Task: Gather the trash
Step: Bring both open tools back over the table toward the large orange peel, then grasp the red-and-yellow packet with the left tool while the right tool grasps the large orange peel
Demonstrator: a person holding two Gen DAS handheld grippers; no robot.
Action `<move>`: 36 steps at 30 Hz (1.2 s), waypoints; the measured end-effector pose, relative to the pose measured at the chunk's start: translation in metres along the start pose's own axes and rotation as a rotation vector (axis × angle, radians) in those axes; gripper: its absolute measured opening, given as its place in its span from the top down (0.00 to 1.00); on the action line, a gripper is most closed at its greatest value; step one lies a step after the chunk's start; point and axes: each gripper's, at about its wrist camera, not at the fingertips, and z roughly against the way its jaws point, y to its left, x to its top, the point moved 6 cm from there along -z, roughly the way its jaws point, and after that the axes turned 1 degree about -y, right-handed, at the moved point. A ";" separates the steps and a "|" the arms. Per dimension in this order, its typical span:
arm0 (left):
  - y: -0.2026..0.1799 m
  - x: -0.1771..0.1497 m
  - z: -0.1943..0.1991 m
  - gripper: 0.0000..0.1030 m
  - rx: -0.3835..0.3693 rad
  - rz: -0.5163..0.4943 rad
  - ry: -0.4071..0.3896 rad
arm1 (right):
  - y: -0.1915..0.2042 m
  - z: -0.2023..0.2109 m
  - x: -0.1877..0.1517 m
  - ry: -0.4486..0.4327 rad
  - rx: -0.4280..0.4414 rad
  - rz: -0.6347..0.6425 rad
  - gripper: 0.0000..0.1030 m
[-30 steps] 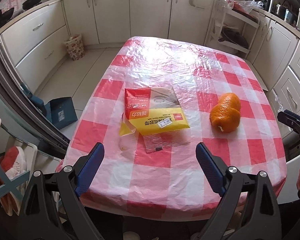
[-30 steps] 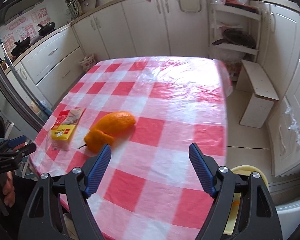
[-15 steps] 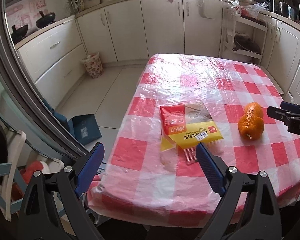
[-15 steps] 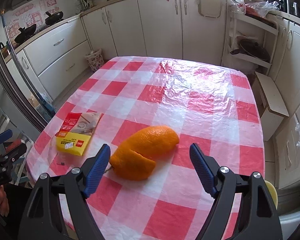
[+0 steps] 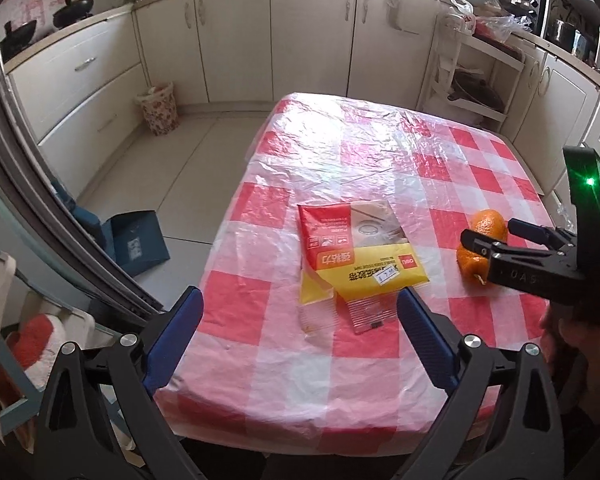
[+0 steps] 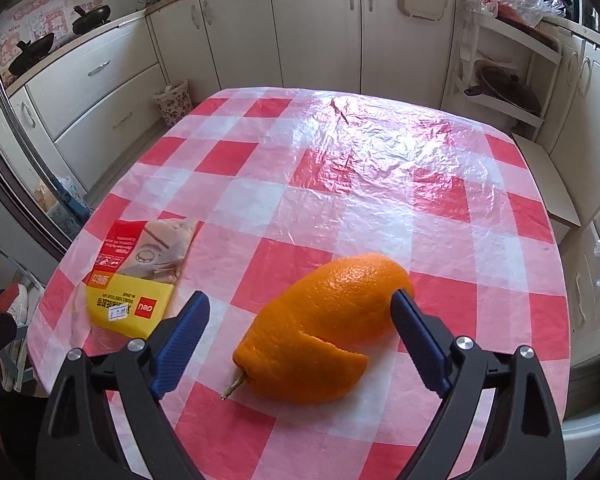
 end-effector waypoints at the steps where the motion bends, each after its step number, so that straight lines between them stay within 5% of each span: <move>1: -0.004 0.002 -0.007 0.09 -0.002 -0.006 0.011 | 0.000 -0.003 0.000 0.007 -0.008 0.000 0.13; 11: -0.031 0.012 -0.083 0.09 -0.045 0.027 0.163 | -0.016 -0.015 -0.004 0.051 -0.073 0.014 0.13; 17: -0.035 0.009 -0.101 0.09 -0.052 0.047 0.195 | -0.021 -0.023 -0.008 0.085 -0.001 -0.040 0.11; 30: -0.064 0.009 -0.106 0.10 -0.111 0.014 0.190 | -0.005 -0.012 -0.013 0.088 0.128 0.026 0.58; 33: -0.067 0.012 -0.104 0.28 -0.105 -0.005 0.173 | -0.008 -0.007 -0.014 0.087 0.138 0.028 0.62; 36: -0.071 0.014 -0.102 0.68 -0.136 -0.016 0.179 | -0.016 0.000 -0.013 0.077 0.145 0.018 0.63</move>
